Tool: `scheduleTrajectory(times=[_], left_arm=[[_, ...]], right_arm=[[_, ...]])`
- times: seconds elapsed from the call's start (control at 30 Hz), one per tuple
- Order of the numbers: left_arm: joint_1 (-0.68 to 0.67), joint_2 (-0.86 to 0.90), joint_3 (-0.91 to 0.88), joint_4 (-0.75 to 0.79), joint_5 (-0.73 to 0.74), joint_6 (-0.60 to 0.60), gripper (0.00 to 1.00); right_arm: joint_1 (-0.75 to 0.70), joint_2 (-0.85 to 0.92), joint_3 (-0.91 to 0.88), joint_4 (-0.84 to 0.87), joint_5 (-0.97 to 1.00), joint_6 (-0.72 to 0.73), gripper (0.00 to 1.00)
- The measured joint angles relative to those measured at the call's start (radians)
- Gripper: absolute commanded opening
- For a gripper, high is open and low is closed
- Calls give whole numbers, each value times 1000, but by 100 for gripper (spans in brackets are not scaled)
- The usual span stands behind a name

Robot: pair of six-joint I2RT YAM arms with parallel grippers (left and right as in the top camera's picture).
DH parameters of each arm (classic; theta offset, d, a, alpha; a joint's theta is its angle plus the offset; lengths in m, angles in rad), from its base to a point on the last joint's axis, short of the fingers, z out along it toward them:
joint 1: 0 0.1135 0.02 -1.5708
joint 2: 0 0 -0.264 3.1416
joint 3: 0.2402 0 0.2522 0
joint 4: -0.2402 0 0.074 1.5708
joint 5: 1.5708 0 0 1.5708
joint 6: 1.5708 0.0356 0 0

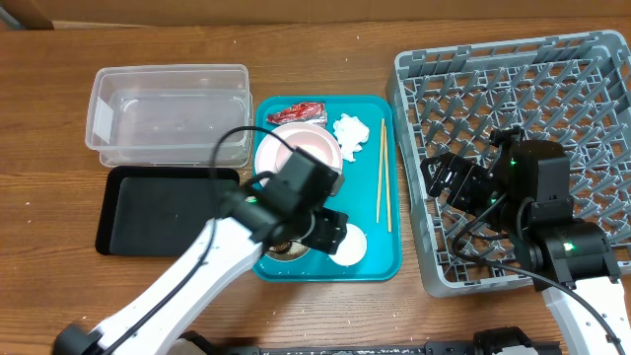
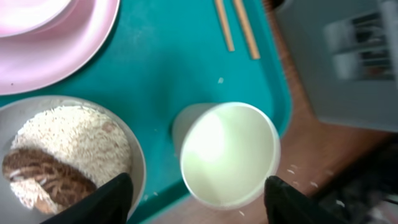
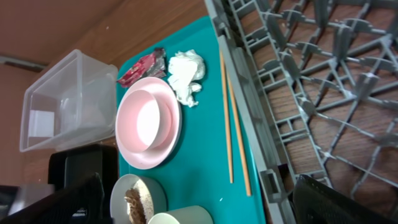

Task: Sort waste into correct bins and load items into the dishwasher
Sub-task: 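Reach the left gripper to the white paper cup and grasp it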

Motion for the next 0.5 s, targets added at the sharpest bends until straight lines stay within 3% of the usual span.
scheduleTrajectory(times=[0.23, 0.5], left_arm=[[-32, 167, 0, 51, -91, -18, 46], [-32, 192, 1, 61, -107, -32, 50]], right_arm=[[0, 0, 0, -9, 14, 21, 100], [0, 0, 0, -20, 18, 26, 100]])
